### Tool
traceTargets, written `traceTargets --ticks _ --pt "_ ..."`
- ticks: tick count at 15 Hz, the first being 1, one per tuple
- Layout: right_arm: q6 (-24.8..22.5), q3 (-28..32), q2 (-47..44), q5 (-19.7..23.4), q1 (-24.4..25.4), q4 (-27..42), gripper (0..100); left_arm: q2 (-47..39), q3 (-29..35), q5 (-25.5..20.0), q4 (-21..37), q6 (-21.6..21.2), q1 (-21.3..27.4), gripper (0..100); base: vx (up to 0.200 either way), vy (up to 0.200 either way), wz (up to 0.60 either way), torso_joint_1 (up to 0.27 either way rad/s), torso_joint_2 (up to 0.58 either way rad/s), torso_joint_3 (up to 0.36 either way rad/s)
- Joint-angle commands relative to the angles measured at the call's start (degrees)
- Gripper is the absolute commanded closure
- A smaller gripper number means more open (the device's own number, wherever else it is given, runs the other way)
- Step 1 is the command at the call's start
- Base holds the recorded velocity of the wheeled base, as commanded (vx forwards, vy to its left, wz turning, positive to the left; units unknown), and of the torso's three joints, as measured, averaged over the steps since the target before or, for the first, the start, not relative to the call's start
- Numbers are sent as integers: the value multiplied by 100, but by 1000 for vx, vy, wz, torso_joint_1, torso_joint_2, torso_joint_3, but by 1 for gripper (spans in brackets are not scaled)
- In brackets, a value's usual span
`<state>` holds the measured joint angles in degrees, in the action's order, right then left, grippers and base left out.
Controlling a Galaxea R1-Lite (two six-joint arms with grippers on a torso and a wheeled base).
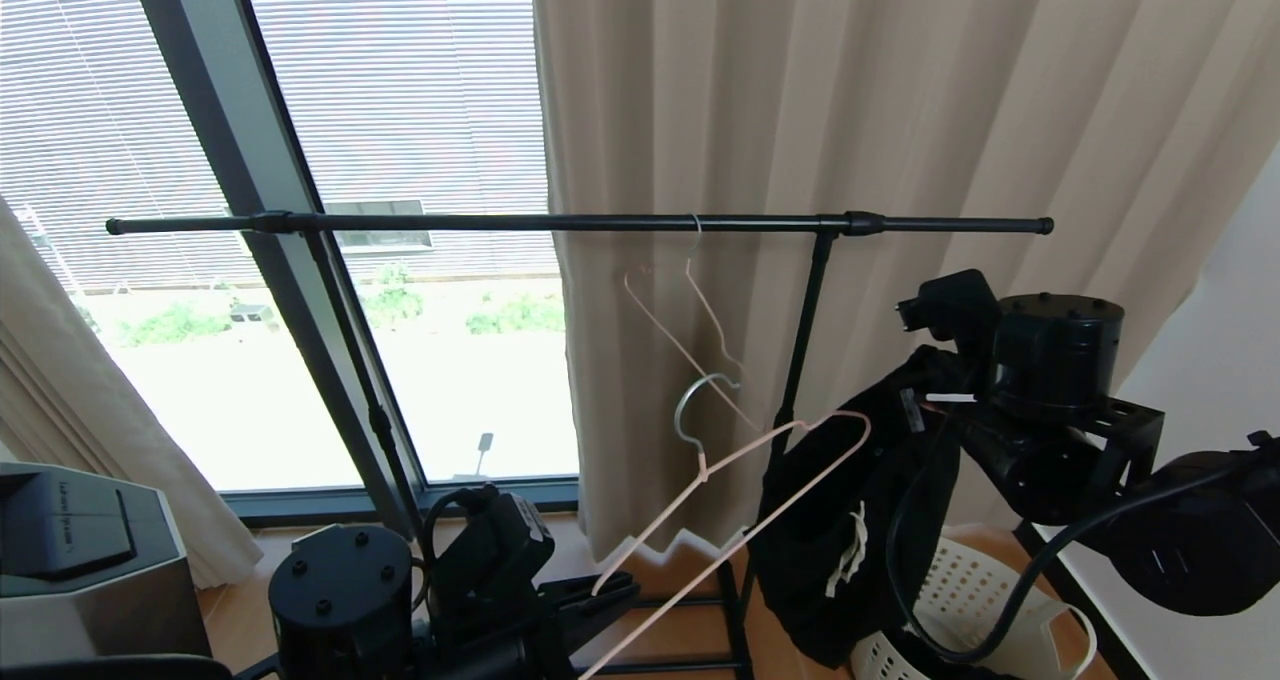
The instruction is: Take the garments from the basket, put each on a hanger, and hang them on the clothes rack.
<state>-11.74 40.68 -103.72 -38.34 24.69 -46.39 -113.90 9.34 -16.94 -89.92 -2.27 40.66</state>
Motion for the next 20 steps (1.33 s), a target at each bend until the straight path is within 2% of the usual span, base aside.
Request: traceTargets --ticks 1,7,20 --pt "-13 -87 185 -16 133 7 100 -62 -2 25 -8 -2 4 100 0 0 0 0 0 0" --pt "-13 -262 326 -235 643 7 100 -45 42 51 -8 7 30 100 0 0 0 0 0 0" --pt "-4 -227 203 -227 792 -2 100 -45 -64 51 -8 33 426 100 0 0 0 0 0 0"
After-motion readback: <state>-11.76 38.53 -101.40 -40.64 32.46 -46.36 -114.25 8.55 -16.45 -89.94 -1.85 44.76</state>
